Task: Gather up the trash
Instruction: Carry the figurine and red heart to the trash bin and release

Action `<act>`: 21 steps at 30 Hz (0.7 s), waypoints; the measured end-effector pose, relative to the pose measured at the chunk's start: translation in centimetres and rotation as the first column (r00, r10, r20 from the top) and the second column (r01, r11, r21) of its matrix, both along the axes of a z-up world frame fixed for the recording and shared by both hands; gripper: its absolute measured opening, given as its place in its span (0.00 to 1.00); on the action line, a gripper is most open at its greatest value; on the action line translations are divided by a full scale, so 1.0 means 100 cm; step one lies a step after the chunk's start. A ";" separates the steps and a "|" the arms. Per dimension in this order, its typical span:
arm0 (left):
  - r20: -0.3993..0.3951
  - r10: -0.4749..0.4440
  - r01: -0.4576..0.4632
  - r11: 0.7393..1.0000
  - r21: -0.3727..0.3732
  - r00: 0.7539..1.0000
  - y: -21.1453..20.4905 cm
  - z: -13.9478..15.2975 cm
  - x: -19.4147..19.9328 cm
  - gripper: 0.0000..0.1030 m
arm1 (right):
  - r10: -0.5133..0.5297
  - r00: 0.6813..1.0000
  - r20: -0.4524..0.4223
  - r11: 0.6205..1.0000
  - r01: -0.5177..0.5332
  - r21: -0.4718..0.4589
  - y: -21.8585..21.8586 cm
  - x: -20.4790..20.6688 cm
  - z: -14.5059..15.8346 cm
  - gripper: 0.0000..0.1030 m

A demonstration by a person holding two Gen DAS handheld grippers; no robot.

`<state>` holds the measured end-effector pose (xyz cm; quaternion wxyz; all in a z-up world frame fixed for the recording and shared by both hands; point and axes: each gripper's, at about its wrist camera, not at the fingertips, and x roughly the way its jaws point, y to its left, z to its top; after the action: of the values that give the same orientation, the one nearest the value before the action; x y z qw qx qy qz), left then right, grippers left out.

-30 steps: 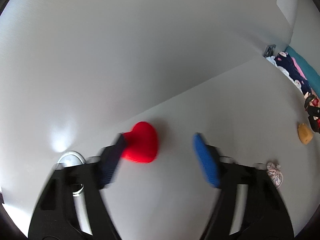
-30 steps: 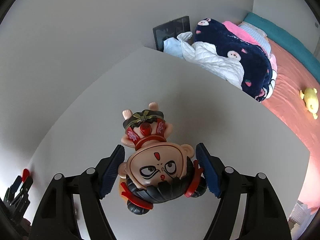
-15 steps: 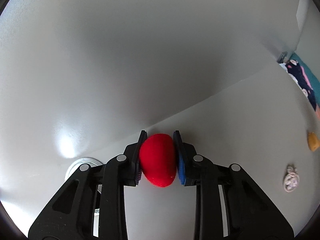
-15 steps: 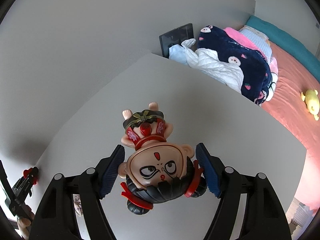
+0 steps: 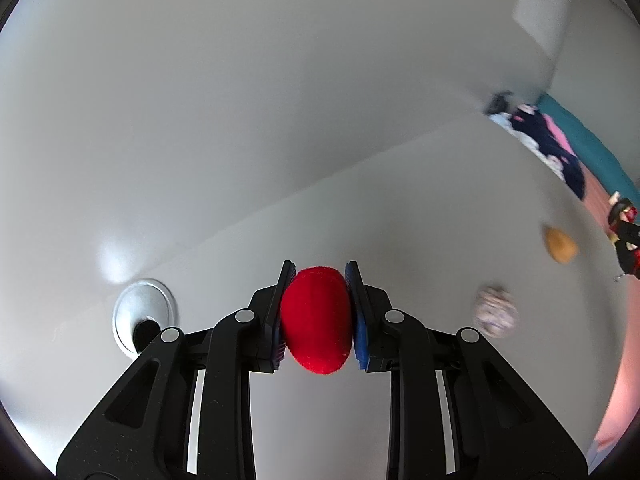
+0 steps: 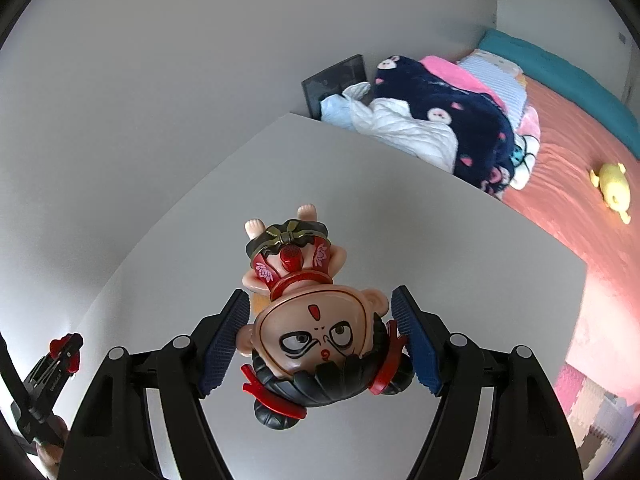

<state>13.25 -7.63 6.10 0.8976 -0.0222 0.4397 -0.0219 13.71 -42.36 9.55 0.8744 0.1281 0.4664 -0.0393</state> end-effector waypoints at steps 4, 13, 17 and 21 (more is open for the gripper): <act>0.013 -0.062 0.062 0.998 -0.006 0.998 -0.025 0.012 -0.027 0.25 | -0.025 1.000 0.002 1.000 0.025 0.004 -0.015 -0.035 0.004 0.72; 0.026 -0.237 0.237 0.972 -0.001 0.971 -0.123 0.021 -0.097 0.25 | -0.074 0.997 0.018 0.997 0.073 0.023 -0.054 -0.124 0.009 0.72; 0.030 -0.332 0.332 0.943 0.004 0.943 -0.176 0.022 -0.129 0.25 | -0.106 0.994 0.030 0.994 0.105 0.033 -0.074 -0.166 0.008 0.72; 0.024 -0.425 0.425 0.905 0.001 0.905 -0.227 0.019 -0.168 0.25 | -0.159 0.987 0.033 0.987 0.157 0.039 -0.102 -0.217 0.003 0.72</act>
<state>-3.58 -30.33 7.95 0.8765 0.0721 0.4231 -0.2179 -7.97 -52.54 9.87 0.8744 0.1811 0.4393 -0.0978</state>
